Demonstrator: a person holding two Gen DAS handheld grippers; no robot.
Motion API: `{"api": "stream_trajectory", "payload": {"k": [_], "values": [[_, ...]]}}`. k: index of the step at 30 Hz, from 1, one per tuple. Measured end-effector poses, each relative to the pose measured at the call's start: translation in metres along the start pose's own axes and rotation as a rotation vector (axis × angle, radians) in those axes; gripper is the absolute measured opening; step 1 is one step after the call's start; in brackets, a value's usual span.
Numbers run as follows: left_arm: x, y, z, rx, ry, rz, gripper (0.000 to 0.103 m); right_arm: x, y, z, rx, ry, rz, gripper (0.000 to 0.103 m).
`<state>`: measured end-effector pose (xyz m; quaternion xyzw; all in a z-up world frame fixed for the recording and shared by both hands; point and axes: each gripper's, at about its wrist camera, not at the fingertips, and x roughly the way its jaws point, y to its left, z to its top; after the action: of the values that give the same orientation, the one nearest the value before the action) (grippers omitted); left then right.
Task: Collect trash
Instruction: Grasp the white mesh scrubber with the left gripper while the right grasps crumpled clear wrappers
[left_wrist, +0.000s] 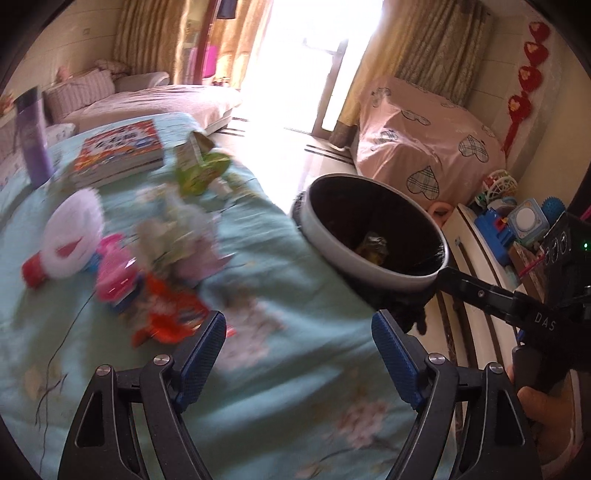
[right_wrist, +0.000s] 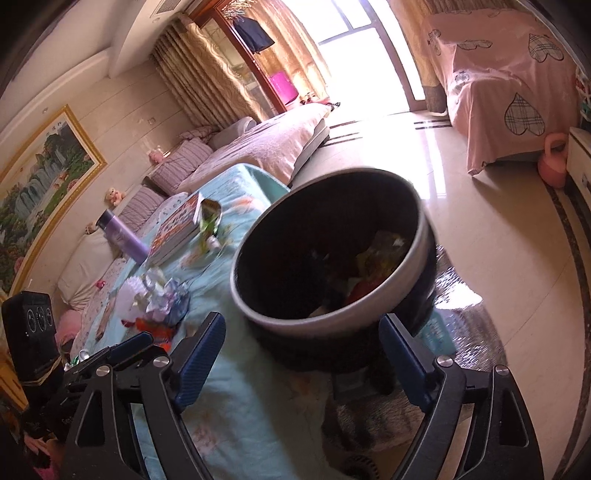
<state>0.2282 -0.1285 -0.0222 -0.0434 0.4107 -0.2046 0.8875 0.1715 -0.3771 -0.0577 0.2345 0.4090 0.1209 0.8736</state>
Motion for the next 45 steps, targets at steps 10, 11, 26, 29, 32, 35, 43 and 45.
{"api": "stream_trajectory", "payload": {"k": [10, 11, 26, 29, 32, 35, 43, 45], "values": [[-0.062, 0.055, -0.033, -0.112, -0.055, 0.072, 0.081, 0.016, 0.067, -0.023, -0.093, -0.009, 0.08, 0.089], [-0.066, 0.06, -0.037, -0.126, -0.058, 0.081, 0.081, 0.016, 0.071, -0.024, -0.094, -0.01, 0.095, 0.089], [-0.091, 0.1, -0.051, -0.252, -0.065, 0.173, 0.08, 0.055, 0.119, -0.036, -0.124, 0.106, 0.156, 0.089], [-0.087, 0.101, -0.047, -0.265, -0.056, 0.181, 0.079, 0.059, 0.125, -0.033, -0.141, 0.1, 0.132, 0.089], [-0.079, 0.106, -0.038, -0.269, -0.055, 0.189, 0.079, 0.067, 0.13, -0.03, -0.147, 0.107, 0.134, 0.088], [-0.074, 0.107, -0.028, -0.274, -0.061, 0.185, 0.079, 0.075, 0.135, -0.026, -0.154, 0.112, 0.141, 0.088], [-0.055, 0.123, 0.008, -0.255, -0.085, 0.231, 0.079, 0.094, 0.141, -0.003, -0.151, 0.107, 0.163, 0.088], [-0.047, 0.127, 0.012, -0.252, -0.081, 0.246, 0.079, 0.102, 0.142, 0.001, -0.15, 0.109, 0.165, 0.088]]}}
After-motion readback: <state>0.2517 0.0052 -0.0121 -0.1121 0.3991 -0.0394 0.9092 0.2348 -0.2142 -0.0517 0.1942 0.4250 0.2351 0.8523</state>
